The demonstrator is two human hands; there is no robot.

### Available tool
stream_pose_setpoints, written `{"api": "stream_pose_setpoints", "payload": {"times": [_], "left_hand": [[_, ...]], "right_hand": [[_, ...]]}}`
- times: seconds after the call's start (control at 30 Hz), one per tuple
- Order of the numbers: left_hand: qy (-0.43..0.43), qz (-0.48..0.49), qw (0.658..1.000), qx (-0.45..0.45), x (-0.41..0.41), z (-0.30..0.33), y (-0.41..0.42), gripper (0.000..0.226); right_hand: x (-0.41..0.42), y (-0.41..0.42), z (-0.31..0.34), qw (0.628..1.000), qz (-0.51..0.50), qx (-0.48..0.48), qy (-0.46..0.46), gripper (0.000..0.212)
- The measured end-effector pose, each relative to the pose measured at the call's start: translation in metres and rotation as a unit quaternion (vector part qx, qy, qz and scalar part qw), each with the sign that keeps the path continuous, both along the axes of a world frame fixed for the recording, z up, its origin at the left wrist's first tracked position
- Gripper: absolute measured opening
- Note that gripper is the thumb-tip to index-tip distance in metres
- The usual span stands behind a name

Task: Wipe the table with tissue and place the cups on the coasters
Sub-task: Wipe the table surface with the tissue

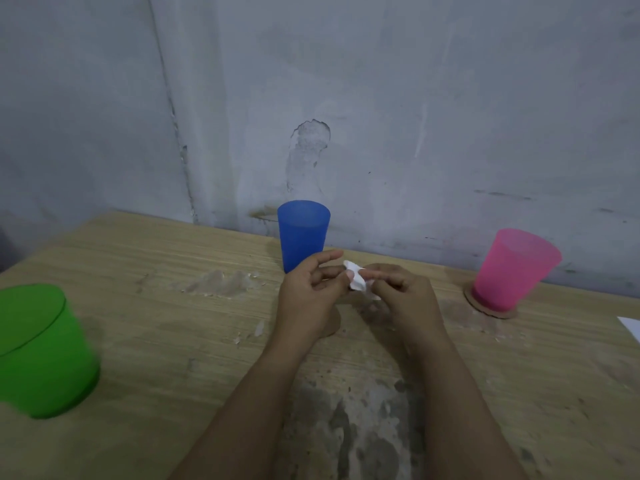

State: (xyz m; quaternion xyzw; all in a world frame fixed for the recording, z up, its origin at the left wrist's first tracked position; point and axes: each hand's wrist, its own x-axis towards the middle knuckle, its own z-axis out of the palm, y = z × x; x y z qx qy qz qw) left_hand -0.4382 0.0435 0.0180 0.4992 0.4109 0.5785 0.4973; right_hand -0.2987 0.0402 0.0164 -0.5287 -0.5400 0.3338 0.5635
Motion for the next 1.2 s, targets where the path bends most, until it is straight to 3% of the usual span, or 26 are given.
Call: {"api": "stream_pose_setpoints", "payload": {"times": [0.13, 0.27, 0.33, 0.4, 0.5, 0.57, 0.7, 0.83, 0.87, 0.93, 1.0, 1.1, 1.2], "left_hand": [[-0.036, -0.058, 0.998, -0.015, 0.003, 0.002, -0.001, 0.033], [-0.067, -0.112, 0.99, -0.049, 0.005, 0.003, -0.002, 0.042], [0.062, -0.09, 0.994, -0.007, 0.002, 0.001, -0.006, 0.042], [0.264, -0.042, 0.961, 0.077, -0.003, -0.005, -0.012, 0.043], [0.532, -0.031, 0.824, 0.191, -0.012, -0.02, -0.02, 0.044], [0.607, -0.039, 0.76, 0.227, -0.021, -0.029, -0.025, 0.047], [0.612, -0.033, 0.758, 0.225, -0.028, -0.036, -0.031, 0.052], [0.625, -0.025, 0.754, 0.198, -0.025, -0.04, -0.029, 0.056], [0.628, -0.025, 0.754, 0.189, -0.024, -0.04, -0.027, 0.058], [0.631, -0.022, 0.755, 0.175, -0.024, -0.04, -0.026, 0.06], [0.624, -0.018, 0.763, 0.17, -0.022, -0.04, -0.024, 0.06], [0.623, -0.014, 0.763, 0.173, -0.02, -0.04, -0.023, 0.059], [0.619, -0.009, 0.767, 0.17, -0.019, -0.041, -0.023, 0.06]], "right_hand": [[-0.004, -0.005, 0.002, 0.998, 0.058, -0.003, 0.037, 0.029], [0.0, -0.003, 0.001, 0.999, 0.024, 0.004, -0.049, 0.026], [0.002, -0.001, -0.001, 0.998, -0.045, -0.003, -0.05, 0.021], [0.007, 0.002, -0.004, 0.99, -0.102, -0.003, -0.1, 0.014], [0.012, 0.008, -0.011, 0.964, -0.141, -0.01, -0.227, 0.02], [0.011, 0.012, -0.016, 0.95, -0.16, -0.008, -0.269, 0.021], [0.006, 0.014, -0.019, 0.93, -0.194, -0.008, -0.311, 0.019], [-0.004, 0.02, -0.012, 0.9, -0.183, -0.042, -0.392, 0.051], [-0.005, 0.022, -0.009, 0.903, -0.167, -0.049, -0.393, 0.048], [-0.006, 0.024, -0.008, 0.89, -0.13, -0.04, -0.435, 0.016], [-0.008, 0.025, -0.007, 0.875, -0.112, -0.025, -0.469, 0.028], [-0.012, 0.031, 0.001, 0.908, -0.095, -0.025, -0.407, 0.018], [-0.02, 0.036, 0.0, 0.88, -0.06, -0.038, -0.469, 0.019]]}}
